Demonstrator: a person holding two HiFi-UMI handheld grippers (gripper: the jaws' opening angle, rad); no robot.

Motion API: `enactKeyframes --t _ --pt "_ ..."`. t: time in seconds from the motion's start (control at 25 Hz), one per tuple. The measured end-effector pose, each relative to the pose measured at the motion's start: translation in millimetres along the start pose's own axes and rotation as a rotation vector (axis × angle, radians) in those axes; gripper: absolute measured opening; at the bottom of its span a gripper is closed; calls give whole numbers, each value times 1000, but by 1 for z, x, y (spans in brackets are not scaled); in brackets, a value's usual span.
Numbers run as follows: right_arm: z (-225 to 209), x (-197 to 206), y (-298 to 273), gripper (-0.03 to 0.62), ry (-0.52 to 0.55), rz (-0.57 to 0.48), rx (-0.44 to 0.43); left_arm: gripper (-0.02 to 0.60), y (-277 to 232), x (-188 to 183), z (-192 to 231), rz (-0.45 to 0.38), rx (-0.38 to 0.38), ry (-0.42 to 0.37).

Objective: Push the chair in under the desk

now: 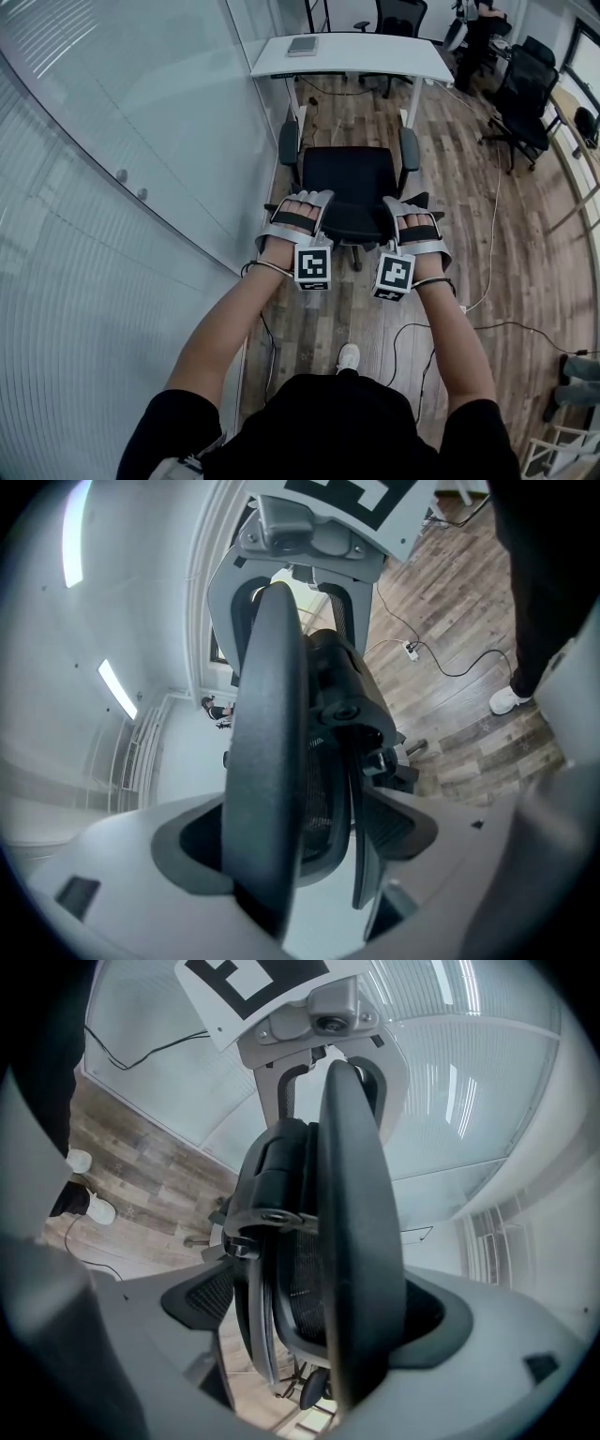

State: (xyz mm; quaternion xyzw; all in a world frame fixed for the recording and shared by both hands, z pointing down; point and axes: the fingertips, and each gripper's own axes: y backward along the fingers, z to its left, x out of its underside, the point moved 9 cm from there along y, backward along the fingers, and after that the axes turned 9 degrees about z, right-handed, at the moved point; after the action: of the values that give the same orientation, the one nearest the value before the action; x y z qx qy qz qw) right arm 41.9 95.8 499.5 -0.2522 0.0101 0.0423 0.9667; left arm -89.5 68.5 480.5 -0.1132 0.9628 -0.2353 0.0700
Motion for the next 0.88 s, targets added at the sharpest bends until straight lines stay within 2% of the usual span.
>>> enactKeyframes --t 0.36,0.68,0.88 --pt "-27 11 -57 508 12 -19 -16 416 -56 0 27 39 15 7" --pt "-50 10 -100 514 21 -36 -13 425 -98 9 46 48 46 6" --pt "-66 6 -126 515 25 -37 -27 434 -123 18 59 44 40 21"
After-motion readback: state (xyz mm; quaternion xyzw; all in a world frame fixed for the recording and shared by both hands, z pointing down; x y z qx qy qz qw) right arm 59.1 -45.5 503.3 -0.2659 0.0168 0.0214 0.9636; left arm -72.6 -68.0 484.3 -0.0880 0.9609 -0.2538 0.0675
